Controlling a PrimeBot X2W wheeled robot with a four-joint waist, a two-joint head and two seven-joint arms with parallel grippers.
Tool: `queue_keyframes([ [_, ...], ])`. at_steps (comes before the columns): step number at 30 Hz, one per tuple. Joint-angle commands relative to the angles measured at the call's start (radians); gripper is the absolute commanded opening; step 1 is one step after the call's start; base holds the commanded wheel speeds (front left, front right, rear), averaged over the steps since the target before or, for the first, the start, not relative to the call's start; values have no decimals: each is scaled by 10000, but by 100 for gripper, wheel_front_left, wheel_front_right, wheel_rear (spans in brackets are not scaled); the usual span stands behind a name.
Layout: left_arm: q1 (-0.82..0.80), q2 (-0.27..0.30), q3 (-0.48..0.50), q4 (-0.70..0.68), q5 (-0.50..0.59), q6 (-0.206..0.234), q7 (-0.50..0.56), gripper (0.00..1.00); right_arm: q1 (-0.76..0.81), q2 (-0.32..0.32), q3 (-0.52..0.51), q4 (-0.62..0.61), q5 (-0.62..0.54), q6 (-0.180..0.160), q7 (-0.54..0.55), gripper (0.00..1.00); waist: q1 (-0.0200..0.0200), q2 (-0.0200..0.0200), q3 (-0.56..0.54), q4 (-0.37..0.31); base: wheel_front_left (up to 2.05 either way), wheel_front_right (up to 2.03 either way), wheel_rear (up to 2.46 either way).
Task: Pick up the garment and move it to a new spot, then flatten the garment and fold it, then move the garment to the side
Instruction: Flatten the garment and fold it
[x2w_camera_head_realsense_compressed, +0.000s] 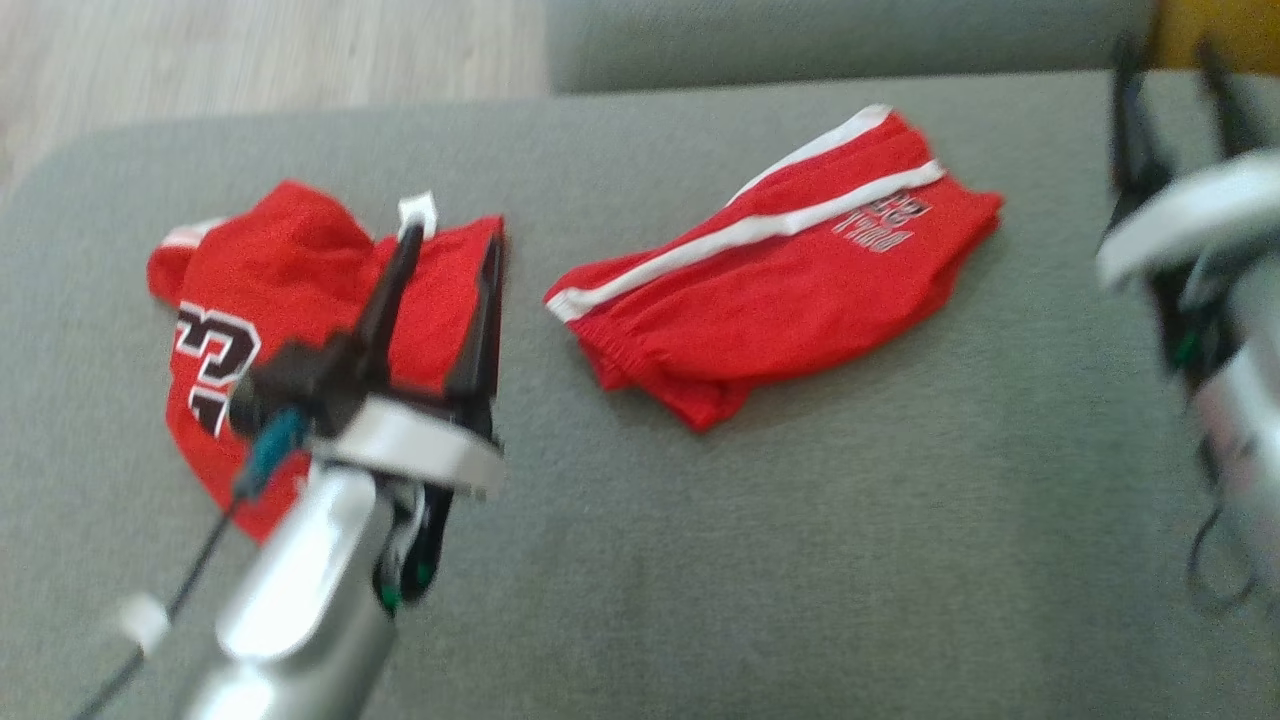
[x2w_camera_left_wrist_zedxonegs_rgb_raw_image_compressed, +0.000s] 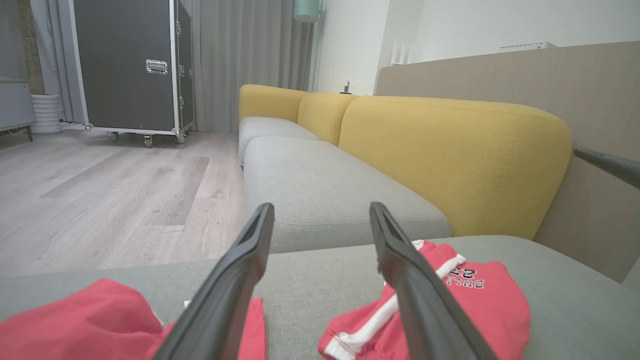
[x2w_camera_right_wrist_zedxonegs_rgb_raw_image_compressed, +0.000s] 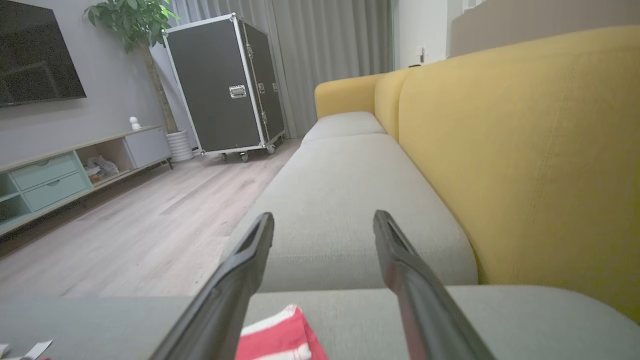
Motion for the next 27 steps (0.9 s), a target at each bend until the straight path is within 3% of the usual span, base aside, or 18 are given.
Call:
queue_keyframes([
  [1,194,40,671,-424,204,-10,-92,100,726,278,-142,-531,-262,-9,-75,100,3,0,-592,-430,0,0,0],
  [4,748,-111,1019,-575,463,-96,-92,100,1422,493,-446,-980,-615,-9,-76,100,3,0,-816,-540,0,0,0],
  [16,3450,-1200,2968,-1070,1611,-809,-93,100,5095,2402,-2297,-3373,-2668,-9,-77,100,3,0,-1385,-1111,0,0,0],
  [27,3754,-1623,3469,-1091,2641,-1299,-93,100,5676,2907,-2706,-3966,-3385,-9,-77,100,3,0,-1094,-992,0,0,0],
])
